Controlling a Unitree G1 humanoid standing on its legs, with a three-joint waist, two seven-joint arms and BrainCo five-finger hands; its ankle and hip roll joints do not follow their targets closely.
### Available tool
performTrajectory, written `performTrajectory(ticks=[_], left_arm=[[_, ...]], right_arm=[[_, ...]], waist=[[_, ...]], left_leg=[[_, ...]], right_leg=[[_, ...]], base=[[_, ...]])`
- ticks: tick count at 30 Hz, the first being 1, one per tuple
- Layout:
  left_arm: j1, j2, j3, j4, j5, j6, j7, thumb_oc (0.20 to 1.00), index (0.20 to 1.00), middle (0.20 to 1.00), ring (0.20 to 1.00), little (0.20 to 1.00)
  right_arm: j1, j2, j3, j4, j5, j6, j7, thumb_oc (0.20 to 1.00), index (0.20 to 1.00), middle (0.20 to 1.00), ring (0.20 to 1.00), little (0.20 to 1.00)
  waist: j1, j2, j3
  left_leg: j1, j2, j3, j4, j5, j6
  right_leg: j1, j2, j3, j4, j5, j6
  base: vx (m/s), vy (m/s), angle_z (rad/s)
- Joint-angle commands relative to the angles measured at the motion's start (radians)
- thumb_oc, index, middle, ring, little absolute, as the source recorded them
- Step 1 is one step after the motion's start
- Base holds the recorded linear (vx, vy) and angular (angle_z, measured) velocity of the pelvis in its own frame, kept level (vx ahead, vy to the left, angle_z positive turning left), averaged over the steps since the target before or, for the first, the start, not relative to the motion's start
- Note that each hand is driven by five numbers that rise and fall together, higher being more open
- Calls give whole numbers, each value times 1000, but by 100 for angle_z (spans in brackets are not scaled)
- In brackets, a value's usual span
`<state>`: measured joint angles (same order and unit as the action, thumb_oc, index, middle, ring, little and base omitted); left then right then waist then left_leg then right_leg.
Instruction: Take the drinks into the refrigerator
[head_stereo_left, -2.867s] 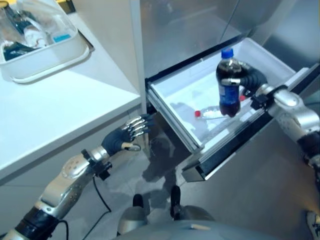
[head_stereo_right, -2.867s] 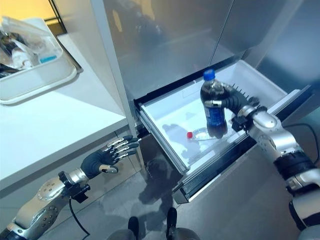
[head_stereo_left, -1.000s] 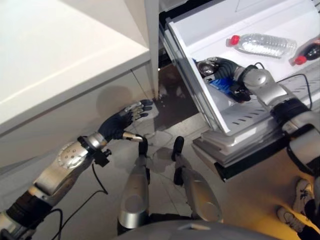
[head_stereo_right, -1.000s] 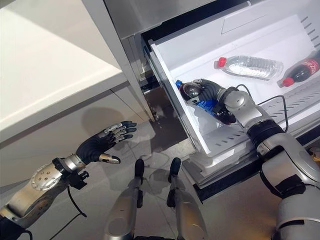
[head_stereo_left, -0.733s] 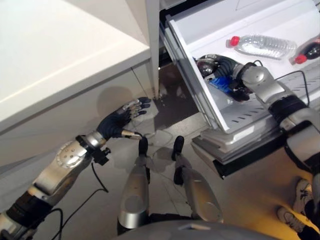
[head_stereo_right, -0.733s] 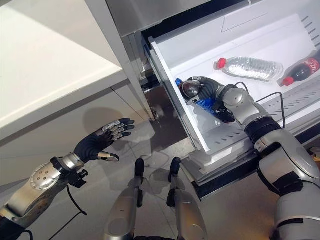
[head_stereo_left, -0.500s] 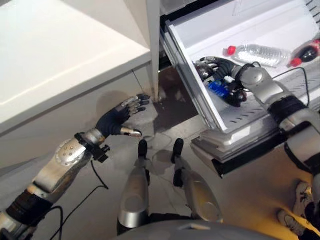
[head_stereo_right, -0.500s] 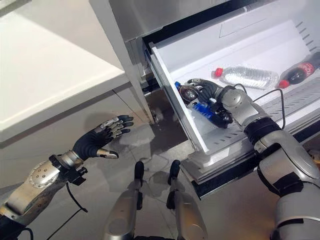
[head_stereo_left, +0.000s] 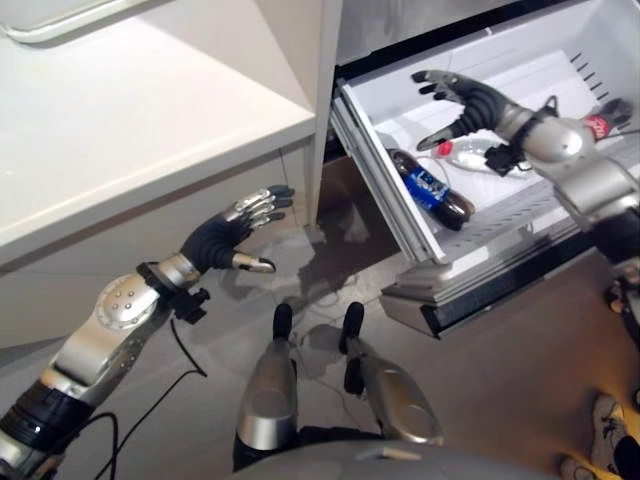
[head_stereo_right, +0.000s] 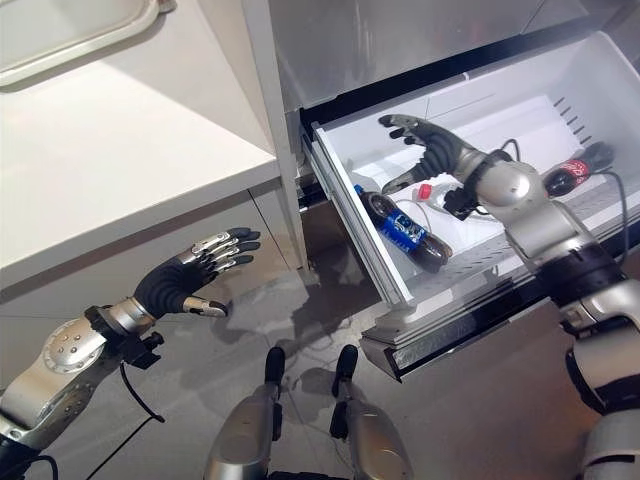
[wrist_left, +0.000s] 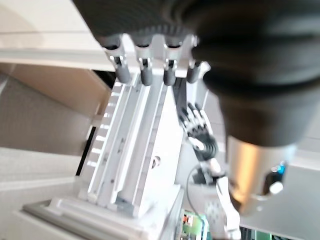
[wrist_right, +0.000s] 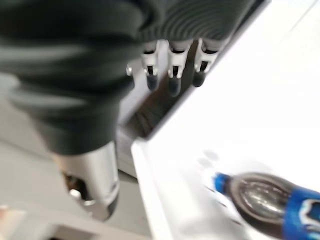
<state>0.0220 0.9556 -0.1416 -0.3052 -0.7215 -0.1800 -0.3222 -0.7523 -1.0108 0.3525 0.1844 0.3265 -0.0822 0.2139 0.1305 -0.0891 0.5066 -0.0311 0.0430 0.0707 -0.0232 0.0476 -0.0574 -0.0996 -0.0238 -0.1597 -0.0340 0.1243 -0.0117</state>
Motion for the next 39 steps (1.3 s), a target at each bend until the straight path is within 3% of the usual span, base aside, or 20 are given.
performTrajectory(ticks=[1, 6, 10, 14, 15, 17, 22, 25, 31, 32, 33, 34, 35, 39], left_arm=[[78, 12, 51, -69, -25, -36, -32, 1000, 1000, 1000, 1000, 1000], [134, 5, 104, -68, -17, -45, -40, 1000, 1000, 1000, 1000, 1000], [210, -57, 171, -57, 17, -58, -33, 1000, 1000, 1000, 1000, 1000], [265, -141, 231, -40, 63, -84, -13, 1000, 1000, 1000, 1000, 1000], [268, -141, 231, -42, 64, -84, -13, 1000, 1000, 1000, 1000, 1000], [301, -198, 252, -25, 96, -106, 8, 1000, 1000, 1000, 1000, 1000], [336, -244, 262, -32, 113, -124, 13, 1000, 1000, 1000, 1000, 1000], [335, -284, 248, -33, 134, -149, 46, 1000, 1000, 1000, 1000, 1000], [315, -302, 231, -50, 122, -161, 46, 1000, 1000, 1000, 1000, 1000], [310, -304, 231, -56, 112, -163, 42, 1000, 1000, 1000, 1000, 1000], [304, -309, 225, -57, 106, -163, 38, 1000, 1000, 1000, 1000, 1000], [300, -309, 221, -61, 103, -164, 38, 1000, 1000, 1000, 1000, 1000], [295, -313, 214, -64, 100, -166, 37, 1000, 1000, 1000, 1000, 1000], [271, -312, 193, -73, 98, -170, 38, 1000, 1000, 1000, 1000, 1000]], right_arm=[[150, -57, -133, -67, 44, -91, -62, 1000, 1000, 1000, 1000, 1000], [412, -20, -373, -182, 58, -139, -87, 1000, 1000, 1000, 1000, 1000], [698, 132, -589, -322, 30, -184, -86, 1000, 1000, 1000, 1000, 1000], [885, 289, -696, -358, -92, -217, -119, 1000, 1000, 1000, 1000, 1000], [890, 292, -696, -363, -96, -216, -120, 1000, 1000, 1000, 1000, 1000], [977, 386, -701, -303, -216, -233, -189, 1000, 1000, 1000, 1000, 1000], [1062, 453, -661, -207, -277, -245, -205, 1000, 1000, 1000, 1000, 1000], [1090, 527, -556, 5, -300, -251, -260, 1000, 1000, 1000, 1000, 1000], [1088, 547, -452, 155, -315, -242, -255, 1000, 1000, 1000, 1000, 1000], [1085, 541, -435, 165, -320, -242, -250, 718, 718, 718, 718, 718], [1076, 541, -421, 179, -318, -240, -247, 517, 517, 517, 517, 517], [1071, 542, -411, 178, -313, -241, -243, 325, 325, 325, 325, 325], [1066, 543, -394, 189, -312, -240, -238, 200, 200, 200, 200, 200], [1020, 524, -330, 219, -335, -237, -236, 200, 200, 200, 200, 200]], waist=[[-7, -33, -116], [-25, -49, -152], [-56, -60, -189], [-84, -58, -224], [-83, -59, -225], [-102, -48, -248], [-123, -30, -267], [-140, -4, -280], [-145, 8, -284], [-144, 10, -284], [-144, 11, -284], [-143, 11, -283], [-141, 12, -283], [-131, 16, -279]], left_leg=[[-1, -18, -13, 33, -76, 26], [10, -25, -2, 45, -95, 33], [41, -27, 13, 41, -110, 42], [82, -27, 32, 17, -120, 48], [85, -27, 32, 15, -120, 48], [117, -28, 48, -3, -125, 52], [156, -31, 72, -22, -130, 54], [186, -32, 91, -35, -135, 56], [203, -33, 102, -47, -131, 53], [204, -33, 102, -49, -130, 52], [206, -33, 102, -50, -129, 51], [205, -32, 101, -51, -127, 51], [205, -32, 100, -52, -126, 50], [203, -33, 95, -56, -120, 48]], right_leg=[[-8, -59, -3, 127, -72, 115], [13, -60, 12, 114, -70, 124], [34, -59, 31, 114, -76, 131], [49, -58, 52, 111, -81, 138], [50, -58, 53, 111, -82, 138], [59, -55, 72, 112, -86, 140], [73, -52, 94, 106, -88, 141], [83, -47, 114, 102, -90, 142], [87, -46, 123, 98, -86, 144], [88, -46, 123, 97, -85, 144], [89, -46, 124, 97, -84, 144], [90, -46, 124, 97, -84, 144], [91, -47, 124, 96, -83, 144], [95, -50, 119, 92, -78, 143]], base=[[56, 1, -3], [62, 13, -4], [87, 25, -8], [81, 44, -18], [85, 50, -13], [96, 65, -24], [49, 41, -18], [28, 50, -19], [-3, 11, -12], [-15, -3, -6], [-17, -6, -3], [0, 0, 0], [0, 0, 0], [0, 0, 0]])
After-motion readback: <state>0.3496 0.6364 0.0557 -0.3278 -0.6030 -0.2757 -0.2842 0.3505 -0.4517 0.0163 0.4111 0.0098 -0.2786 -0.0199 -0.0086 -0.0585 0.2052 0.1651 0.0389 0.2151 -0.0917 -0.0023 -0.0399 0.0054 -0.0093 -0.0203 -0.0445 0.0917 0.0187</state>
